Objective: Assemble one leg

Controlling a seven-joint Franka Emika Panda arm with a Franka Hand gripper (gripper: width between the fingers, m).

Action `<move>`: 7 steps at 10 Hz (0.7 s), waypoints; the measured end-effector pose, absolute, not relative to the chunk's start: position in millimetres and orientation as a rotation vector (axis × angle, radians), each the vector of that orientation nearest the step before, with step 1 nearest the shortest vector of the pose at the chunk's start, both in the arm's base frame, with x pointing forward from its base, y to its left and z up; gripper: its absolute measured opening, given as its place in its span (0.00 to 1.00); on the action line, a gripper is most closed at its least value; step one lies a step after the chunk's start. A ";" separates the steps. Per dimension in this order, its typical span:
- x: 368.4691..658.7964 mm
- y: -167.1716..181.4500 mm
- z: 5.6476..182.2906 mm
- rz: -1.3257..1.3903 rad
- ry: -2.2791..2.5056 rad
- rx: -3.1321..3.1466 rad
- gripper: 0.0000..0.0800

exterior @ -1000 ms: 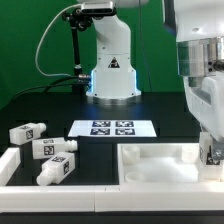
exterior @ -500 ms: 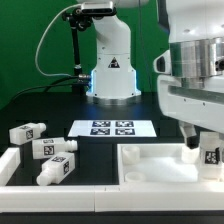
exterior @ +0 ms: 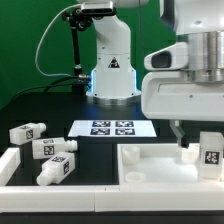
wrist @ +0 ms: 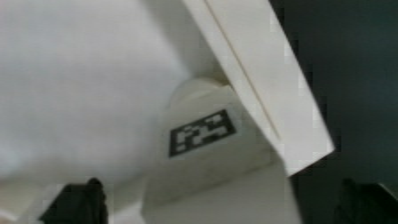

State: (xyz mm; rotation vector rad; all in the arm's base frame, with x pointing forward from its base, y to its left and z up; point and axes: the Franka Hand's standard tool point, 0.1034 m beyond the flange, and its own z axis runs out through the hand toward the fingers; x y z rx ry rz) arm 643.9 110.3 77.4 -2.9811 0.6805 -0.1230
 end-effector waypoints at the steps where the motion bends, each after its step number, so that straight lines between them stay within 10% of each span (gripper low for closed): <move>1: 644.2 116.8 79.1 -0.147 0.439 -3.054 0.81; 7: 642.3 112.6 75.5 -0.120 0.894 -2.943 0.37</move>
Offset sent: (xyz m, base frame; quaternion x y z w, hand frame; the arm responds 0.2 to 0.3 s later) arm 0.0000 0.0000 0.0000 0.0000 0.0000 0.0000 1.0000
